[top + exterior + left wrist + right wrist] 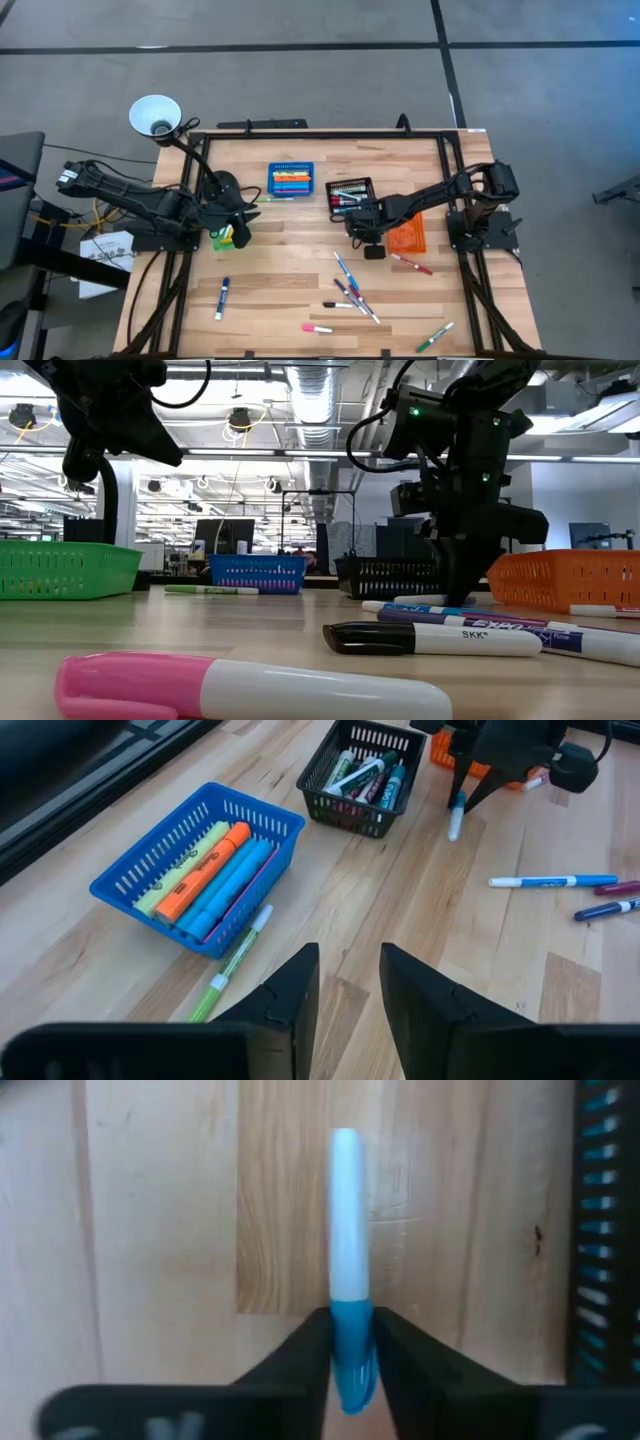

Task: Pick & Place Markers
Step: Put the light blue highlighter pen into the green basket

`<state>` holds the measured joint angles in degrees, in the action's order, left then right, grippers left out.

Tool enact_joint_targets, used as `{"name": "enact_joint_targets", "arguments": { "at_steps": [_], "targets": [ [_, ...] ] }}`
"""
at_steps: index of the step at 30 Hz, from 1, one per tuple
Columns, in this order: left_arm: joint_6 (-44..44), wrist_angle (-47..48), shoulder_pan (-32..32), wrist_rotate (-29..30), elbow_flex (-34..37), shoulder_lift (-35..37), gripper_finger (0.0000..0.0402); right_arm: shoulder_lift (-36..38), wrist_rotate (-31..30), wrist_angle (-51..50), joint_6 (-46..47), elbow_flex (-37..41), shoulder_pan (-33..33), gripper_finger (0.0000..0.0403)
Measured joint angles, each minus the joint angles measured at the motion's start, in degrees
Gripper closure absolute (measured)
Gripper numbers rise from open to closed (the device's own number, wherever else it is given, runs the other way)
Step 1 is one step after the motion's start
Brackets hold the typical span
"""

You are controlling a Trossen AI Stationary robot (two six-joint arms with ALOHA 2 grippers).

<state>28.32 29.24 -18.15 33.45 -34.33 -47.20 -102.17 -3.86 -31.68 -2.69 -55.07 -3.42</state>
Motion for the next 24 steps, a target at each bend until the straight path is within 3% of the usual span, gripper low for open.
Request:
{"name": "enact_joint_targets", "arguments": {
  "at_steps": [4, 8, 12, 16, 21, 24],
  "targets": [
    [0.00, -0.71, 0.00, -0.02, 0.00, 0.00, 0.0298, -0.04, -0.64, 1.67, 9.12, -0.84, 0.04, 0.0378],
    [0.01, -2.53, 0.00, -0.01, 0.00, -0.11, 0.0298, -0.50, -0.88, 2.55, 15.17, -3.84, -0.97, 0.0377],
    [0.01, -5.51, 0.00, -0.02, 0.00, -0.11, 0.0298, -0.41, -1.83, 8.37, 14.39, -8.61, -3.22, 0.0343],
    [0.00, -6.87, 0.00, -0.03, 0.00, -0.11, 0.0298, -0.20, -11.06, 9.56, 13.21, -15.08, -6.64, 0.0342],
    [-3.42, -6.88, -0.01, -2.31, 0.00, -0.13, 0.0298, 4.21, -24.87, -2.86, 11.22, -23.79, -12.89, 0.0378],
    [-4.96, -7.35, -0.11, -4.01, 0.04, -0.42, 0.0298, 9.17, -32.92, -6.66, 11.26, -24.29, -16.88, 0.0380]
  ]
}}
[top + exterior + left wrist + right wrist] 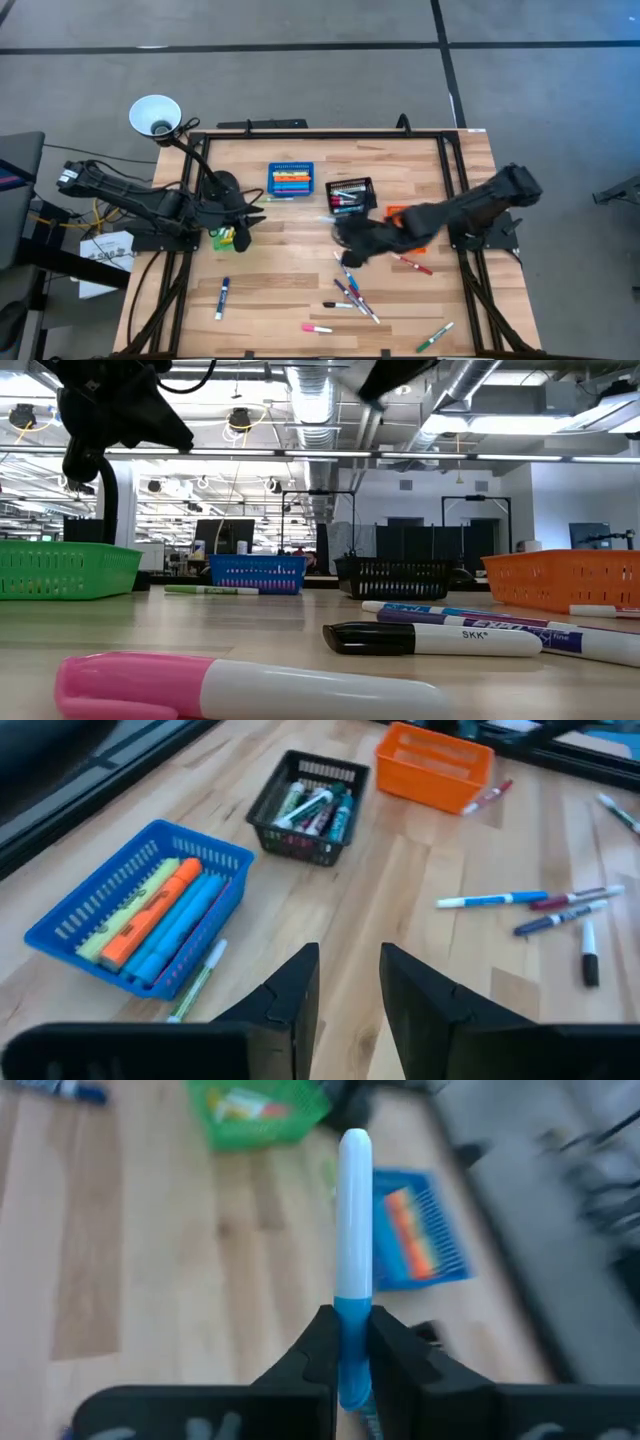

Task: Pick & Place Markers
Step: Put the light blue highlighter pen into the green basket

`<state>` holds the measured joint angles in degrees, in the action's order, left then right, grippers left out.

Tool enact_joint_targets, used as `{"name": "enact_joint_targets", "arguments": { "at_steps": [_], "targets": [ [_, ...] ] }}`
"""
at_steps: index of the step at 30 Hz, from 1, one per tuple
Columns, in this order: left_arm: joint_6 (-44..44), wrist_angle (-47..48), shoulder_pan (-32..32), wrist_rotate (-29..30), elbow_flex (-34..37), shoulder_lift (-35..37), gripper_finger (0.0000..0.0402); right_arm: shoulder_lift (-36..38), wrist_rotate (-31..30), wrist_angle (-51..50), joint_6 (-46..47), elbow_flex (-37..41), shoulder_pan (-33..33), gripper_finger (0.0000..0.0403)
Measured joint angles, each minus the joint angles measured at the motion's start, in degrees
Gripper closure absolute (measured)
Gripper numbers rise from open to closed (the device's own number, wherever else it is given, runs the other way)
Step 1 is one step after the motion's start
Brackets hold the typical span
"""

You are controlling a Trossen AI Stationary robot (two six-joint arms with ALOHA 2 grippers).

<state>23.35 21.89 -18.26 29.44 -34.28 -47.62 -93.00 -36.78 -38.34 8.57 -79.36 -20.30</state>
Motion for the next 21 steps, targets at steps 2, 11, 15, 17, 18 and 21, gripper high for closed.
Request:
{"name": "enact_joint_targets", "arguments": {
  "at_steps": [2, 11, 15, 17, 18, 21],
  "targets": [
    [-2.15, -1.85, -0.06, -1.12, 0.00, -0.61, 0.0298, 3.37, -4.93, 1.82, 0.05, 2.96, -2.10, 0.0372],
    [-17.74, -30.91, -0.32, -10.83, 5.62, -5.91, 0.0298, 3.65, 0.66, 61.24, -8.97, 32.80, 1.37, 0.0348],
    [-20.43, -36.54, 0.28, -10.84, 6.09, -8.50, 0.0298, 0.82, 17.04, 77.28, -10.81, 34.39, 6.17, 0.0379],
    [-20.41, -38.68, 0.98, -10.83, 6.03, -9.60, 0.0298, -0.10, 20.04, 78.36, -11.13, 33.56, 7.58, 0.0396],
    [-20.33, -38.36, 1.17, -10.81, 6.05, -9.61, 0.0298, -0.47, 20.14, 77.34, -11.20, 32.95, 7.92, 0.0400],
    [-20.07, -38.16, 1.56, -11.64, 6.03, -10.22, 0.0298, -0.77, 20.27, 69.87, -10.91, 32.19, 8.40, 0.0392]
  ]
}}
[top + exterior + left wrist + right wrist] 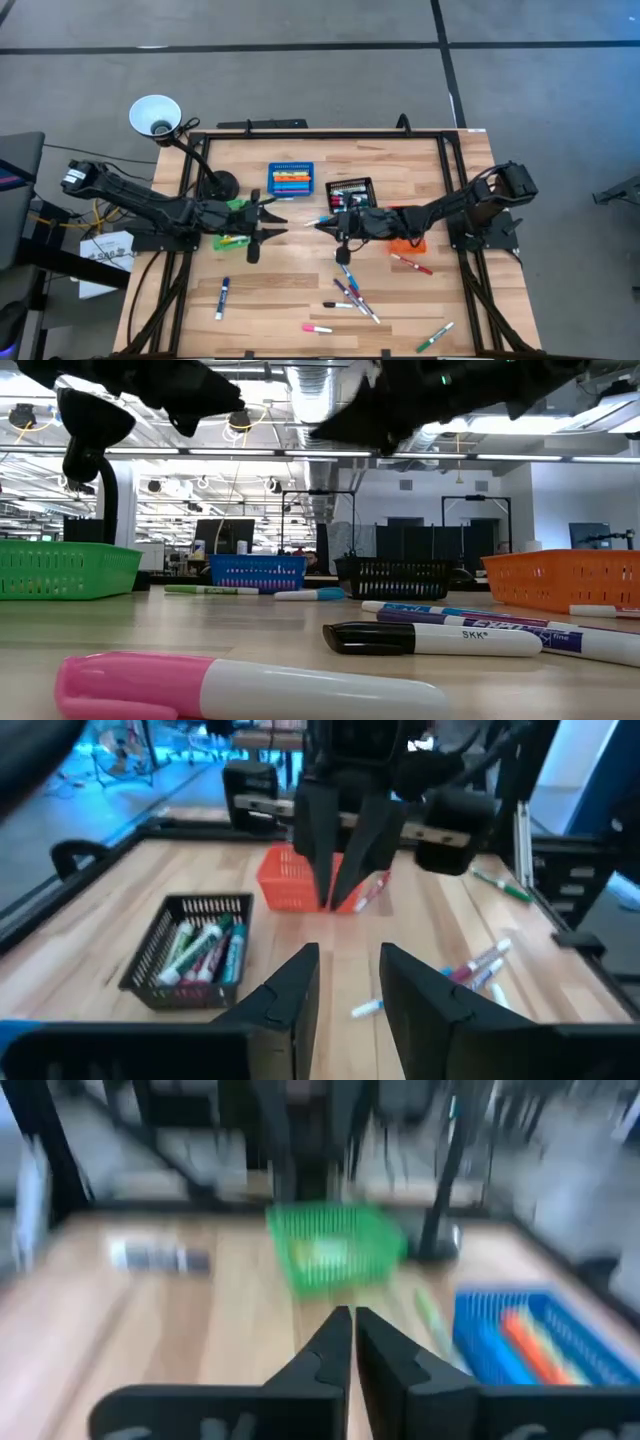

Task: Pick & Place Markers
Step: Put the light blue highlighter pen into the green basket

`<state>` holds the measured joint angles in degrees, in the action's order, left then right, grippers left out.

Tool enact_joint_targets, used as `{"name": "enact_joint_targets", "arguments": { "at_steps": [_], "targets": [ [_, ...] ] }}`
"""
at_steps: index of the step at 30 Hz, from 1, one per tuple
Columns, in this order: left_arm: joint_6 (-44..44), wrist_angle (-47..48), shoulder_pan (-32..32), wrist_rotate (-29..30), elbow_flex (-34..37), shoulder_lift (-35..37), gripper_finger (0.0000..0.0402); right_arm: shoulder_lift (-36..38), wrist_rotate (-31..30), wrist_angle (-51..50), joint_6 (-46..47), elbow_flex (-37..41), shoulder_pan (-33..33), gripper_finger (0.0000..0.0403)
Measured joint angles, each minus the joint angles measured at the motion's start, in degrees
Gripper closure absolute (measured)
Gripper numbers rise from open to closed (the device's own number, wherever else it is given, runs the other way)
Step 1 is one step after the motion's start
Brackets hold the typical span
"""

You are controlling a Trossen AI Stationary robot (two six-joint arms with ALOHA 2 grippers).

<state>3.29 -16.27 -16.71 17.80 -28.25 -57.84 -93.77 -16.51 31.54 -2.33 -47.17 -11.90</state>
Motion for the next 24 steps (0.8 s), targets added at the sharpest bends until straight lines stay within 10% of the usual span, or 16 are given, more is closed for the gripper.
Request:
{"name": "enact_joint_targets", "arguments": {
  "at_steps": [12, 24],
  "targets": [
    [0.16, 0.15, 1.74, -0.73, -0.02, -1.20, 0.0298, -2.96, -2.46, -13.99, 4.92, -2.28, 5.19, 0.0284],
    [0.16, 0.72, 2.58, -0.74, -0.02, -1.12, 0.0298, -20.27, 2.58, -57.83, -3.79, -32.11, 9.87, 0.0254]
  ]
}}
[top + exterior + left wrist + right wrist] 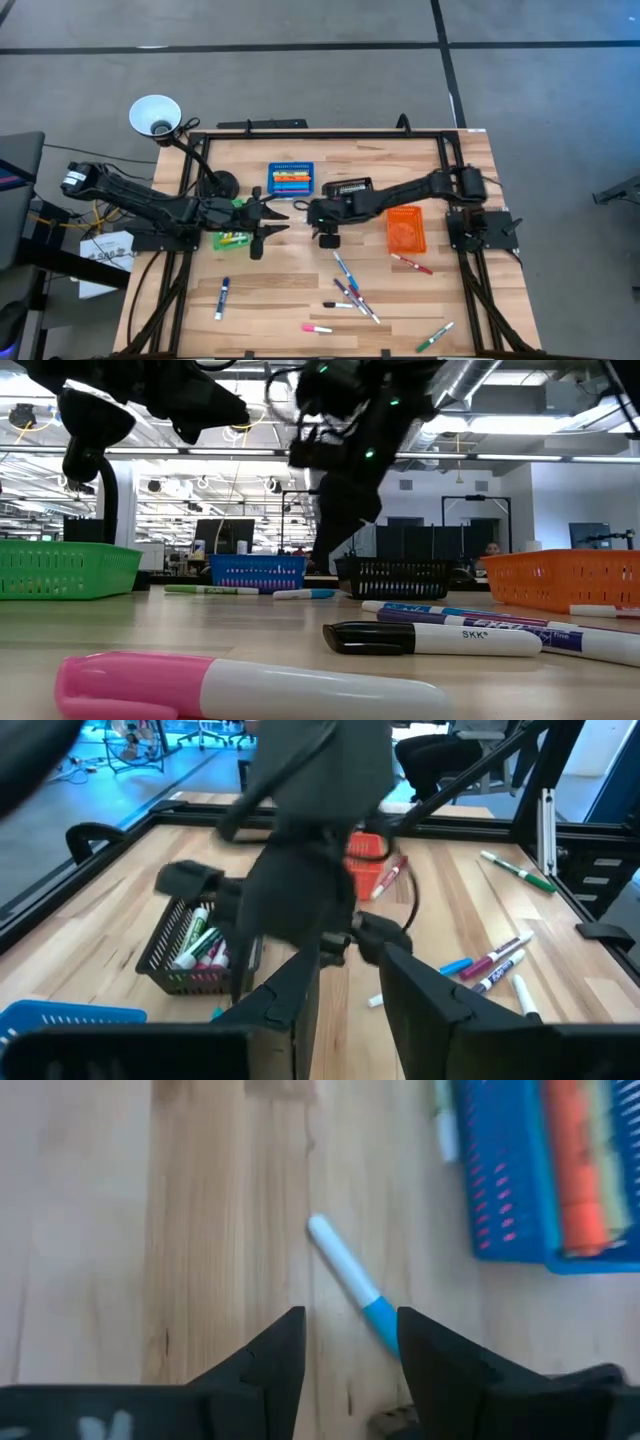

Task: Pick & Place Markers
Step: Put the light blue highlighter pen into the green basket

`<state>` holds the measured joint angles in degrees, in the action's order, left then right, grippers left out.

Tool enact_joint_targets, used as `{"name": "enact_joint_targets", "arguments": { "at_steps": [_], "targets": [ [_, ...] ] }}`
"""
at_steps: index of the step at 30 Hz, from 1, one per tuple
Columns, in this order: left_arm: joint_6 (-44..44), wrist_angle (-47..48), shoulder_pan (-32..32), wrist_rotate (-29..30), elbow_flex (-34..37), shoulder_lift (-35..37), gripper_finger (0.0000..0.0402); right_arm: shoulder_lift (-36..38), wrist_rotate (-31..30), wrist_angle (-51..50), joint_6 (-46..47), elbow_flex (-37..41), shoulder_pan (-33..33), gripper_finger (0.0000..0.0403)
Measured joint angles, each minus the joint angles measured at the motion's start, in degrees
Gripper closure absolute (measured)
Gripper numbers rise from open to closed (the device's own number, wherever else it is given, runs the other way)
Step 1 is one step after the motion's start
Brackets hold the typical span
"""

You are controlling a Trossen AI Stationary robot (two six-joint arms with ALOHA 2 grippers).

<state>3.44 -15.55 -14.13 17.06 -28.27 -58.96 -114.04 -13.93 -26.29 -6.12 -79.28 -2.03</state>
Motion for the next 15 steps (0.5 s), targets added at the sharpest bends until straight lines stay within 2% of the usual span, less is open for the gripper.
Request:
{"name": "enact_joint_targets", "arguments": {
  "at_steps": [4, 7, 15],
  "targets": [
    [0.00, 0.08, 0.00, 0.01, 0.00, 0.00, 0.0298, -5.76, 4.49, -7.40, -0.48, -7.55, 2.11, 0.0251],
    [0.01, 0.09, 0.00, 0.01, 0.00, 0.00, 0.0298, -9.38, 4.79, -10.05, -2.41, -10.95, 3.44, 0.0248],
    [0.02, 0.74, 0.00, 0.00, -0.02, 0.04, 0.0298, -13.66, 5.75, -13.55, -5.35, -15.19, 5.19, 0.0252]
  ]
}}
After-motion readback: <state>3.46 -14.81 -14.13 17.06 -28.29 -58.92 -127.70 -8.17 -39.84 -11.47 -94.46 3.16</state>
